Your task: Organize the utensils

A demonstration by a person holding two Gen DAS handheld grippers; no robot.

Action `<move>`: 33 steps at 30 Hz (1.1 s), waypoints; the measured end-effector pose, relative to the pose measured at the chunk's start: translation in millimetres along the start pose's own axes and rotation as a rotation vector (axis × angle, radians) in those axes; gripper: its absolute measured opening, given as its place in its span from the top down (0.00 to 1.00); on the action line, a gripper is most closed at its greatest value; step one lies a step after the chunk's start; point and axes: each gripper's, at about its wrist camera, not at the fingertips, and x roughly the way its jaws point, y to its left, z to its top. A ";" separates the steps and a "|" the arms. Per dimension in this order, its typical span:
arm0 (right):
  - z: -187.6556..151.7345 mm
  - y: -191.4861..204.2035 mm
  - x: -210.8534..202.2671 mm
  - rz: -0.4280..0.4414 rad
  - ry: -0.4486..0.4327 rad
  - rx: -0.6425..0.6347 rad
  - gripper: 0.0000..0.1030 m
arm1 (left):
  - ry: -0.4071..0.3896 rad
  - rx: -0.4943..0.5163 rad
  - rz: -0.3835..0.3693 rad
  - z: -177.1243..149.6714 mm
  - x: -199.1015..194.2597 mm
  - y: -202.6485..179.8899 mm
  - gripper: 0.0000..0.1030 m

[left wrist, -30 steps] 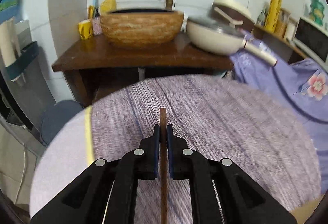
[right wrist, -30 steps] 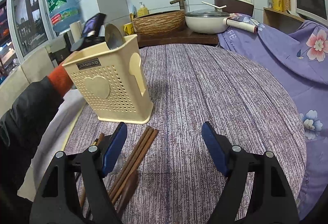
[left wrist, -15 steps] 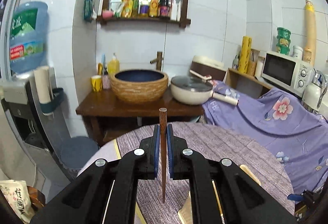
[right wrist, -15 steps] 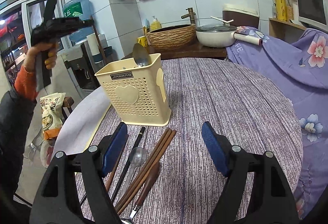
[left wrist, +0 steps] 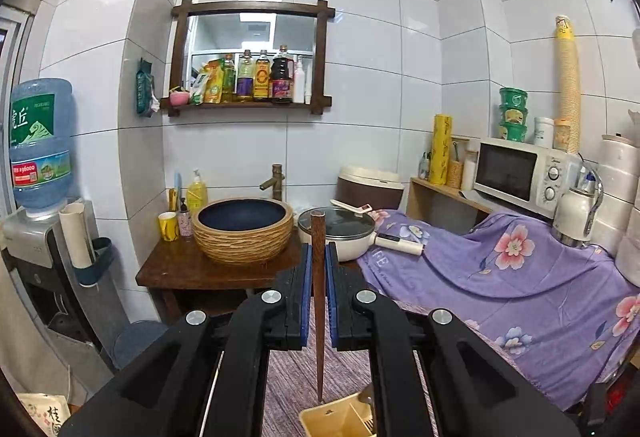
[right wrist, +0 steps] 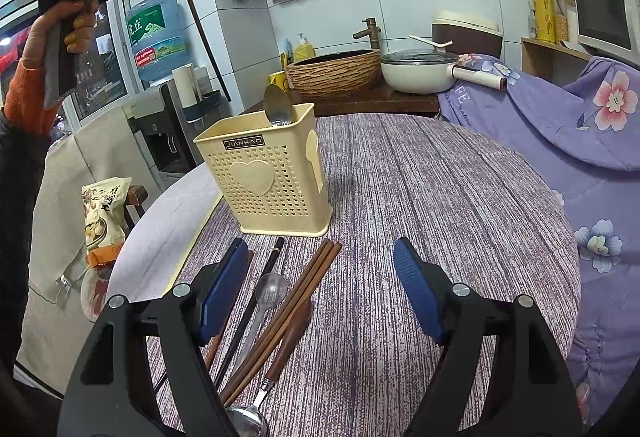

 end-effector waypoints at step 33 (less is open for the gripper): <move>-57.2 21.2 69.5 -0.036 0.282 -0.066 0.44 | 0.382 -0.052 0.185 -230.7 -8.9 -35.8 0.46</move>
